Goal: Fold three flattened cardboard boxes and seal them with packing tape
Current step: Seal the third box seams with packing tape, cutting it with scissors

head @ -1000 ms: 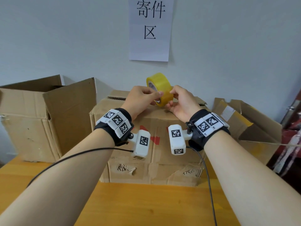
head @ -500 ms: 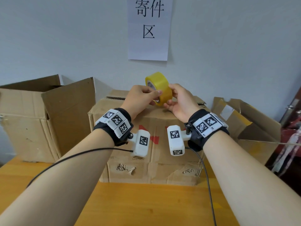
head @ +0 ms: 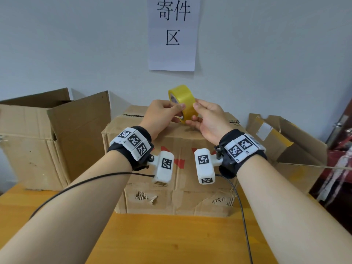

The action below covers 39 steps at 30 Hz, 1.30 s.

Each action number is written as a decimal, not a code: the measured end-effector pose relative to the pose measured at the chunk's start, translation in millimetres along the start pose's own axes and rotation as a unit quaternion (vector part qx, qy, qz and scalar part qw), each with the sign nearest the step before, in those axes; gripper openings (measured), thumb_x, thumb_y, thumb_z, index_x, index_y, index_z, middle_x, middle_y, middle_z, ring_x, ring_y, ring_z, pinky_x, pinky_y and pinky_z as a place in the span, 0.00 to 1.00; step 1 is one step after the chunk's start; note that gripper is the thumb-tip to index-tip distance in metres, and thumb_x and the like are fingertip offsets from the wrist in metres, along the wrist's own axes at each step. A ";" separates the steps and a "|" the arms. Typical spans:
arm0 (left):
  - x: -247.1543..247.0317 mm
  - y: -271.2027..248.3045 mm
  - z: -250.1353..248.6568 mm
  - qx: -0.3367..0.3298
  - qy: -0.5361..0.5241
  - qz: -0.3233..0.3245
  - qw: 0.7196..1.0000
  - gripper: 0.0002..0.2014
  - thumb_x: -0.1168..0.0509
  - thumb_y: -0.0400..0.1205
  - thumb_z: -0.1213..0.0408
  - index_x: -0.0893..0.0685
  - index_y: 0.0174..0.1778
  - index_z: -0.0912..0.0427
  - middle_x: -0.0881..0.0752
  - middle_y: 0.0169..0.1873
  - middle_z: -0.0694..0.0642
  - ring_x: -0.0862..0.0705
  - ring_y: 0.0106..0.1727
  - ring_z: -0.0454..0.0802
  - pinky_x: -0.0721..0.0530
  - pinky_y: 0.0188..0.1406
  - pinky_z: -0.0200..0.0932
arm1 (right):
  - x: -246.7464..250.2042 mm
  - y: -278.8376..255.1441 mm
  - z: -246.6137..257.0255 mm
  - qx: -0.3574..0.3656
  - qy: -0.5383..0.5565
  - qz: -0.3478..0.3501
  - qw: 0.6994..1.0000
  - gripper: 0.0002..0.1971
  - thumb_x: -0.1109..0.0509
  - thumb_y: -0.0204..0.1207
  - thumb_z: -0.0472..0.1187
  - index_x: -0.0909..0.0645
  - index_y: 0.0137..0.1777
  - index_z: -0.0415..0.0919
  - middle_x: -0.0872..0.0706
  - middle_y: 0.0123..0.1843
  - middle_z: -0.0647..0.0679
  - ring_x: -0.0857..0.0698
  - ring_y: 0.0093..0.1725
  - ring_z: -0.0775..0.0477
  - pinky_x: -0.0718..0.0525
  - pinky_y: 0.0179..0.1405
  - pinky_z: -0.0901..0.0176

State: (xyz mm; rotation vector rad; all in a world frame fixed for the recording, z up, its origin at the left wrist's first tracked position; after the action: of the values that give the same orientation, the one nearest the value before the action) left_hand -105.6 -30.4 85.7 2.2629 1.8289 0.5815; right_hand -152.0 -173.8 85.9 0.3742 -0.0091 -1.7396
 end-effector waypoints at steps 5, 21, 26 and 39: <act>0.5 0.8 1.5 0.011 -0.001 0.002 1.000 0.11 0.30 0.84 0.54 0.11 0.40 0.55 0.08 0.40 0.51 0.11 0.34 0.42 0.23 0.32 0.35 | -0.4 -1.0 -0.1 0.007 -0.009 0.014 1.000 0.12 0.38 0.87 0.29 0.14 0.60 0.40 0.16 0.49 0.43 0.25 0.37 0.50 0.10 0.36 0.59; 8.7 3.6 3.9 0.068 -0.115 -0.085 0.987 0.06 0.29 0.83 0.61 0.18 0.47 0.59 0.13 0.39 0.54 0.13 0.37 0.48 0.23 0.27 0.35 | -9.5 9.8 -5.5 -0.015 -0.093 0.030 0.995 0.21 0.30 0.83 0.31 0.21 0.75 0.37 0.14 0.56 0.44 0.18 0.31 0.52 0.10 0.33 0.60; 23.7 -0.2 -35.2 -0.106 0.048 -0.102 0.988 0.07 0.27 0.80 0.65 0.12 0.48 0.47 0.15 0.51 0.47 0.15 0.43 0.38 0.21 0.43 0.30 | -11.2 13.1 -5.6 -0.012 -0.087 0.015 0.996 0.22 0.28 0.82 0.31 0.21 0.76 0.36 0.18 0.54 0.43 0.21 0.27 0.54 0.12 0.29 0.61; 5.3 11.9 -60.5 -0.236 0.309 -0.040 0.921 0.08 0.23 0.76 0.61 0.06 0.50 0.53 0.12 0.52 0.48 0.18 0.50 0.43 0.27 0.51 0.36 | -4.0 11.9 -3.6 0.000 -0.028 0.043 0.999 0.17 0.30 0.83 0.29 0.17 0.70 0.36 0.17 0.48 0.39 0.22 0.25 0.54 0.12 0.29 0.60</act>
State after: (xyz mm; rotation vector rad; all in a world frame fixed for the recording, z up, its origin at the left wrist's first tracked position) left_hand -118.5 -34.5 146.1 1.7793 1.7261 1.6645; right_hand -139.1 -171.7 86.1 0.3198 -0.0645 -1.6653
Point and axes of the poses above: each hand's wrist, its own y-axis towards the middle knuckle, its own x-axis out of the back of the hand, z = x × y, the point moved 4 cm from there along y, towards the middle knuckle
